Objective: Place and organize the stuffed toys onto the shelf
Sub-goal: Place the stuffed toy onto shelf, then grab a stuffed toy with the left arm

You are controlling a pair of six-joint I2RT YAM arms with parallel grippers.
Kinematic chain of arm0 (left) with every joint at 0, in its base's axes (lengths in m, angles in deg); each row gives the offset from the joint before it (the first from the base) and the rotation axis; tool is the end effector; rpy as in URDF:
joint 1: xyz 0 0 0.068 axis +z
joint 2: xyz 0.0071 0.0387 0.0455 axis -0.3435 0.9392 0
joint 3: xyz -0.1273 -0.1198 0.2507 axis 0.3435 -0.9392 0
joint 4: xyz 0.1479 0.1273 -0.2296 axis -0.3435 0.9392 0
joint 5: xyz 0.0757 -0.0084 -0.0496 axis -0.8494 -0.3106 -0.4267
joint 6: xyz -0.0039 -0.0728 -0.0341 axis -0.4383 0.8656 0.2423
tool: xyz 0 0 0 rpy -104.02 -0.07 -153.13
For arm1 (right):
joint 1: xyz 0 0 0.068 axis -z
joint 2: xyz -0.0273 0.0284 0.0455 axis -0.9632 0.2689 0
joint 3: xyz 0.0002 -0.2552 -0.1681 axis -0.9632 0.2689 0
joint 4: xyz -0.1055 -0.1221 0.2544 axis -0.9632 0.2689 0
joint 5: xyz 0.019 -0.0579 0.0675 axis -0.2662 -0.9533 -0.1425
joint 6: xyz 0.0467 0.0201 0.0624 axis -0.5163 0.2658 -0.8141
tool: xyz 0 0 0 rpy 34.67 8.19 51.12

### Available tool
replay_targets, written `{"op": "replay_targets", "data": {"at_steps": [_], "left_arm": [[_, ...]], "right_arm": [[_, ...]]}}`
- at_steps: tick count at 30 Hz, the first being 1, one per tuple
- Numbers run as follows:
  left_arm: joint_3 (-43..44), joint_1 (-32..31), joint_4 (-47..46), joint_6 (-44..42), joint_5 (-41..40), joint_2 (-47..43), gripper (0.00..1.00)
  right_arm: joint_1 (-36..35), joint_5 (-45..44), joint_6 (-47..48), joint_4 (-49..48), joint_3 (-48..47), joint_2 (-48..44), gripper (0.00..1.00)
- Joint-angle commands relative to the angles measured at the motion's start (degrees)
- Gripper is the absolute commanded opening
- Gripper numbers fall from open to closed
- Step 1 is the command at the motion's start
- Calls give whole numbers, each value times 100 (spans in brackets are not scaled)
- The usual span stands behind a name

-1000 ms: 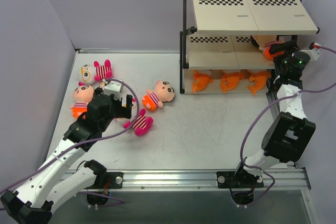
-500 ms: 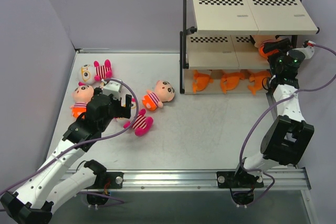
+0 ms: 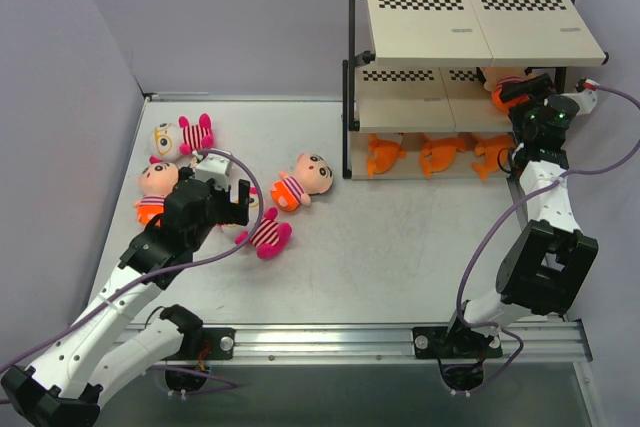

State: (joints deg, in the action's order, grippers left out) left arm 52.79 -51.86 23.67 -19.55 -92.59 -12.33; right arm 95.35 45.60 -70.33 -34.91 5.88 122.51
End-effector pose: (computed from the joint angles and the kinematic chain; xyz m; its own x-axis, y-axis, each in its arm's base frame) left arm 0.2012 -0.0992 0.3378 -0.3636 0.0965 -0.9266 0.2170 0.9760 0.0165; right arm 0.4177 -0.1458 0.3792 0.1736 0.6360 -0.7519 0.0787 0.7521 0.6543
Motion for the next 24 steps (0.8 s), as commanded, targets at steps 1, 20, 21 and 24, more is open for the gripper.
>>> {"op": "replay_targets", "data": {"at_steps": [1,20,21,24], "left_arm": [[46,22,-93,7,82,-54,97],[72,65,-260,270,441,376,97],[89,66,-304,410,494,411,97],[151,92,-549,709,933,631,97]], "right_arm": [[23,-188,132,9,29,-385,77],[58,-637,440,1986,828,-2397,99],[41,-654,466,2074,864,-2607,99],[-301,-1075,616,2478,934,-3002,99]]}}
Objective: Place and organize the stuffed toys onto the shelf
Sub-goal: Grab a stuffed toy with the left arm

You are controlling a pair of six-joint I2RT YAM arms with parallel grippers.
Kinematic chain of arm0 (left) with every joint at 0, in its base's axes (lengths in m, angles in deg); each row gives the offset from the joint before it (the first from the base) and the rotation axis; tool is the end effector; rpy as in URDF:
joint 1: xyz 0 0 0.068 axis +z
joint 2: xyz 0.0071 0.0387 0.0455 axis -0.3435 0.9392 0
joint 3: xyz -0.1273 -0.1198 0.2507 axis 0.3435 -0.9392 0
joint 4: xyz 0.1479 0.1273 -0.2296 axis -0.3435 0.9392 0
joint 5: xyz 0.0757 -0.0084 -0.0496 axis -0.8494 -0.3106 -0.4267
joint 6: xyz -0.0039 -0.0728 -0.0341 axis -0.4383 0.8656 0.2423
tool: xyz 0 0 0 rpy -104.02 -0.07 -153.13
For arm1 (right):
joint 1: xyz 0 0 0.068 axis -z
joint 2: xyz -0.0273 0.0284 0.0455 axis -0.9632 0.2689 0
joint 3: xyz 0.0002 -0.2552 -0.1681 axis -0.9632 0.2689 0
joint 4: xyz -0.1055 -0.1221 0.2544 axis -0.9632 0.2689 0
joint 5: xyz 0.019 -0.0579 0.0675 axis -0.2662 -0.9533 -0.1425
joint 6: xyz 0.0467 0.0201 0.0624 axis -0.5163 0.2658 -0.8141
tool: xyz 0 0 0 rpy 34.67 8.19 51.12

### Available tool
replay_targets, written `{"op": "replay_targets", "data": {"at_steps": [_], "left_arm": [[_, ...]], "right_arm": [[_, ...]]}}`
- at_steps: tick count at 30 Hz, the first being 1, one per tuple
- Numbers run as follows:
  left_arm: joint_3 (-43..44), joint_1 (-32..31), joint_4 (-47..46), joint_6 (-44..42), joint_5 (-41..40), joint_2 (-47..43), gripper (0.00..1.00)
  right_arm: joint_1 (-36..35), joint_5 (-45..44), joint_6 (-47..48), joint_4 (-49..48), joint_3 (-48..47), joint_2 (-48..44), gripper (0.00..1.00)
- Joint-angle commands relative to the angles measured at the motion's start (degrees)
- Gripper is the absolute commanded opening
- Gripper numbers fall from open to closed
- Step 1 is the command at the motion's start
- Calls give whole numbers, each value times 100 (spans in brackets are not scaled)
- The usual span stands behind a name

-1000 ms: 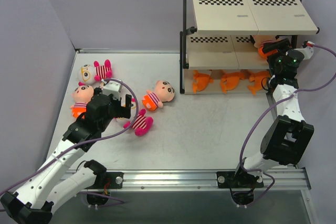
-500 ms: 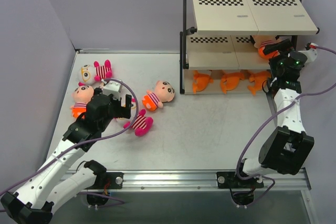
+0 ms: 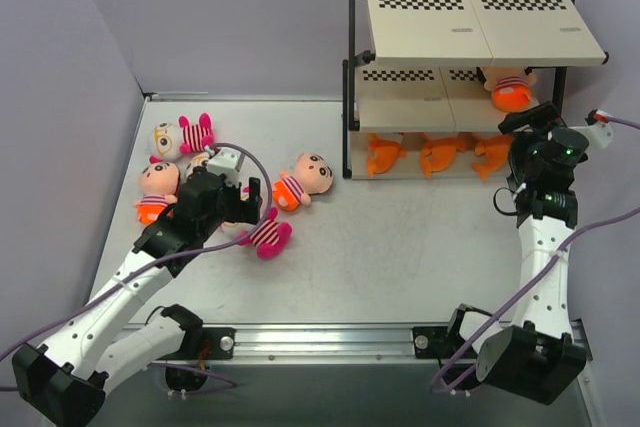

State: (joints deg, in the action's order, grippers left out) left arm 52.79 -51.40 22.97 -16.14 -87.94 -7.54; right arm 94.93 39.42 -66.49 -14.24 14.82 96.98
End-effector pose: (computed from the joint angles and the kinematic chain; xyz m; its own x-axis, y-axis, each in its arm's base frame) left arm 0.2164 -0.1127 0.3209 -0.4441 0.0721 -0.8931 0.2552 0.9657 -0.0489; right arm 0.2987 -0.1057 0.4205 0.1758 0.5906 -0.7876 0.2077 0.7598 0.6161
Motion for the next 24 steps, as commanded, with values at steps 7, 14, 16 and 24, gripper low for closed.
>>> {"op": "replay_targets", "data": {"at_steps": [7,14,16,24], "left_arm": [[722,406,-1033,913,1276,1319,97],[1556,1082,-1412,1151,2392,2803,97],[1915,1267,-1368,1099,2769,3374,97],[3297,1452,-446,413,3316,5170,98]], "right_arm": [[-972,-722,486,588,611,-1198,99],[-1727,-528,1163,210,1226,-1830,98],[-1938,-300,1277,122,1445,-2085,98],[-2299,-10,1620,350,1745,-2806,98]]}}
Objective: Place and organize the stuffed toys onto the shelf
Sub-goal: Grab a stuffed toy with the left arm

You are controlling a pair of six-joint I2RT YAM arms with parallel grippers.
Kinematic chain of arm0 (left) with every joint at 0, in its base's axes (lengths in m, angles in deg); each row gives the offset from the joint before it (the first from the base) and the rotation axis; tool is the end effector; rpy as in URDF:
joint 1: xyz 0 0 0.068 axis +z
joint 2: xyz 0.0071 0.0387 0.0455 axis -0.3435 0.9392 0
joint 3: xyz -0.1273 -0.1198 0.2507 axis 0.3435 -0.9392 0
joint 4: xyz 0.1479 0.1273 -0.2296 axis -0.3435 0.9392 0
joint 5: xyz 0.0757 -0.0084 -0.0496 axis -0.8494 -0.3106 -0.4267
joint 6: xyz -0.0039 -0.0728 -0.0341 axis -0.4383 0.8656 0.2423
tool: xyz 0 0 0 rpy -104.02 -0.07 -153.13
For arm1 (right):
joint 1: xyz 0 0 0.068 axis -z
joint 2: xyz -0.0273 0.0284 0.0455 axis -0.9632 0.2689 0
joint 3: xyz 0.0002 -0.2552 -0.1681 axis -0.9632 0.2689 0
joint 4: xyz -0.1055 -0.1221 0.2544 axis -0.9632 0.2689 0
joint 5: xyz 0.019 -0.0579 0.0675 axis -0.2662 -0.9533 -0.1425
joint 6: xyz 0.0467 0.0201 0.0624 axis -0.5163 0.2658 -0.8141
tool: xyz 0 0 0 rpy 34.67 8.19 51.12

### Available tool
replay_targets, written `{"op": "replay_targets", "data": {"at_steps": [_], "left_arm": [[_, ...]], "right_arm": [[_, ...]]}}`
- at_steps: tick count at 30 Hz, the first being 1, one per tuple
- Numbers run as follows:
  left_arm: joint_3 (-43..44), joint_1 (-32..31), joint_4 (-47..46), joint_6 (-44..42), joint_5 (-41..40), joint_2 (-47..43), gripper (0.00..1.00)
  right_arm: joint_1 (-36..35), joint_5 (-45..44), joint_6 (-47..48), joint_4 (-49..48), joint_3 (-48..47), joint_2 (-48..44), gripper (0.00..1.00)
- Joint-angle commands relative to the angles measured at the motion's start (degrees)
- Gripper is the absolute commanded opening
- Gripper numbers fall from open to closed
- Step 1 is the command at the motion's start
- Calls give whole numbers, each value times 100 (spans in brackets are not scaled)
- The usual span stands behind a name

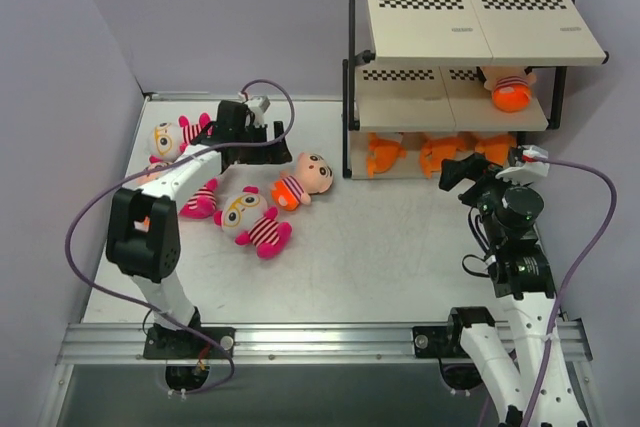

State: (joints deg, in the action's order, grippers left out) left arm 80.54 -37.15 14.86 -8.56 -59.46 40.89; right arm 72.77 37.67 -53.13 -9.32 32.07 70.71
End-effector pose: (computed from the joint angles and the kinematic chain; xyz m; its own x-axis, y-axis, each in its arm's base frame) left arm 0.4325 -0.1516 0.2574 -0.7282 -0.0820 -0.6804 0.2653 0.8817 -0.3902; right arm 0.2034 0.0095 0.3879 0.0411 0.4190 -0.9070 -0.1077 0.9044 0.4129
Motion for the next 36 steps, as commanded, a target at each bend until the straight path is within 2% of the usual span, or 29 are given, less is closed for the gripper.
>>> {"op": "replay_targets", "data": {"at_steps": [1,5,6,8,15,19,22,23,26,27,30,32,34,36], "left_arm": [[591,27,400,-389,538,563,99],[899,27,602,-547,732,1065,100],[978,27,638,-548,810,1162,94],[996,10,664,-504,916,1347,92],[654,-280,340,-337,952,1611,86],[417,-377,32,-91,1013,1708,78],[267,-465,-161,58,1101,1655,67],[241,-482,-214,76,1101,1638,59],[135,-535,-293,172,1110,1550,45],[83,-544,-320,190,1119,1506,36],[-14,-535,-399,305,1119,1251,24],[-111,-527,-495,401,1110,970,20],[-207,-500,-531,489,1040,646,8],[-286,-465,-645,673,978,391,3]], "right_arm": [[-101,209,319,-133,30,-206,98],[-189,279,381,-115,91,-276,98],[-206,288,381,-124,100,-268,98],[-233,323,408,-141,100,-268,98],[-312,472,425,-273,170,-171,98],[-417,543,530,-291,161,-153,97],[-479,543,583,-300,205,-144,97],[-522,543,583,-300,231,-136,97],[-610,604,583,-326,267,-66,96],[-628,622,592,-335,258,-48,96],[-716,754,627,-378,241,40,96],[-769,850,627,-405,232,127,95],[-874,1000,592,-475,232,180,94],[-1005,1105,514,-554,249,251,93]]}}
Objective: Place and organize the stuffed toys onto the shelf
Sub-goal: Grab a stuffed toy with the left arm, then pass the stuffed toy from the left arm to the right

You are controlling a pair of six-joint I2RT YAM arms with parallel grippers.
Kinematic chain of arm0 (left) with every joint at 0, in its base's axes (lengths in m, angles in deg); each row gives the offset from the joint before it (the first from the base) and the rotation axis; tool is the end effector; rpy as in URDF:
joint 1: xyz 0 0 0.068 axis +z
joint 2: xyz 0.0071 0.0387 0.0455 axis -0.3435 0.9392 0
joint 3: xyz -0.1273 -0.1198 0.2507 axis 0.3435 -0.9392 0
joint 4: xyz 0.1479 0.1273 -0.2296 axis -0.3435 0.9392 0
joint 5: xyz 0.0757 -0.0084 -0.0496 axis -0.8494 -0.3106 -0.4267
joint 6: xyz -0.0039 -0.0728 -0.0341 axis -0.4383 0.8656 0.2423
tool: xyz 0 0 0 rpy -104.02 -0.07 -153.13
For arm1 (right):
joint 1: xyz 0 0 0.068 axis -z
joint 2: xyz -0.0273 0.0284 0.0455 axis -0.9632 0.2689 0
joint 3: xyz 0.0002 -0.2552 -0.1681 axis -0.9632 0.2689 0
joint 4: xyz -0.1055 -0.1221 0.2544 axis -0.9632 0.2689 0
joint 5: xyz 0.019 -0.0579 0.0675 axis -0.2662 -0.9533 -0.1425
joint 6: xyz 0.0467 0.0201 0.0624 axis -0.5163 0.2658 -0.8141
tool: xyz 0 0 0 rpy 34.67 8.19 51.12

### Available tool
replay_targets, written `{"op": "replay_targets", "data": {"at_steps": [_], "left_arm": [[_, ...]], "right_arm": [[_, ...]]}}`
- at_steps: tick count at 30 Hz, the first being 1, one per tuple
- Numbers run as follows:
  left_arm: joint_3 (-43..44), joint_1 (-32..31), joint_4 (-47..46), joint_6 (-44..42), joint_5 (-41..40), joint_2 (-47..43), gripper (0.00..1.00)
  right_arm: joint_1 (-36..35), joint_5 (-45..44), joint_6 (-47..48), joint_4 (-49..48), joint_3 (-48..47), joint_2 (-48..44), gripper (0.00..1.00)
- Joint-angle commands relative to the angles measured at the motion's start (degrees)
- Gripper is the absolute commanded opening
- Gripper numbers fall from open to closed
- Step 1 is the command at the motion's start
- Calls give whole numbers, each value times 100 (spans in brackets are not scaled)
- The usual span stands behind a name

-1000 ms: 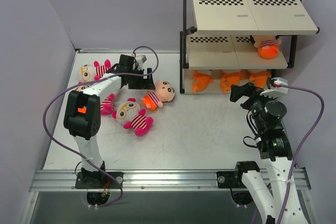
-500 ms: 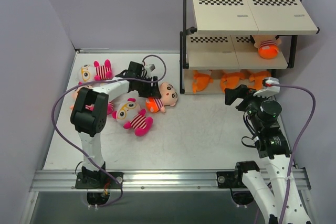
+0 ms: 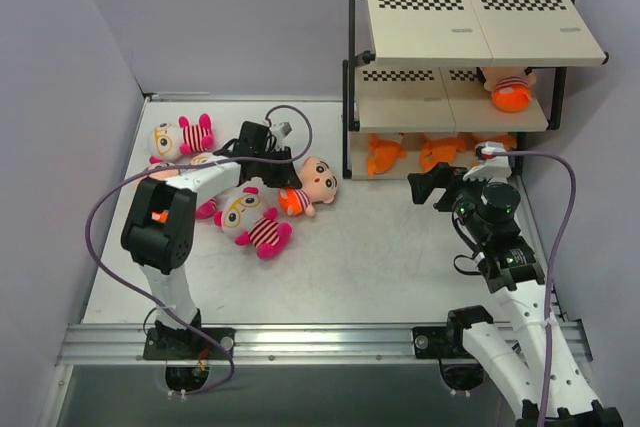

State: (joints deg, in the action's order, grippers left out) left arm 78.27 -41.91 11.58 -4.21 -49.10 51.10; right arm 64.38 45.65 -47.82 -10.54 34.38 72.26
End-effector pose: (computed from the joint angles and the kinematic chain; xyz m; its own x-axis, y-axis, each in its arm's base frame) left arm 0.4262 -0.2028 0.1717 -0.8741 -0.0138 -0.4855 0.2903 0.7866 -0.5450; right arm 0.2072 0.0501 0.3686 -0.0853 0.3163 -0.9448 -0.3498 0.8784 0.3257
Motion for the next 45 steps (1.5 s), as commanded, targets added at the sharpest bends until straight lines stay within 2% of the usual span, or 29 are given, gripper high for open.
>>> {"op": "replay_targets", "data": {"at_steps": [1,5,11,16,22,32,45], "left_arm": [[-181,64,-465,317,-128,-901,2],[-560,196,-861,1020,-347,-1658,3],[-1386,249,-1775,2285,-945,-2967,3],[-1896,223,-2215,3349,-1542,-3671,3],[-2379,38,-2681,4210,-2044,-4349,3],[-2881,-638,-3656,4765,-2870,-4780,4],[-2846,-1166,-4263,4871,-2993,-4464,7]], "right_arm": [[-202,317,-61,-450,26,122,93],[-518,334,-272,-721,105,210,93],[-1369,45,-747,-1231,228,447,92],[-2344,-587,-1159,-1758,229,851,91],[-2926,-782,-1617,-2548,141,1519,91],[-3392,-905,-2391,-3666,-52,2214,91],[-3515,-791,-2435,-4448,-184,2653,90]]}}
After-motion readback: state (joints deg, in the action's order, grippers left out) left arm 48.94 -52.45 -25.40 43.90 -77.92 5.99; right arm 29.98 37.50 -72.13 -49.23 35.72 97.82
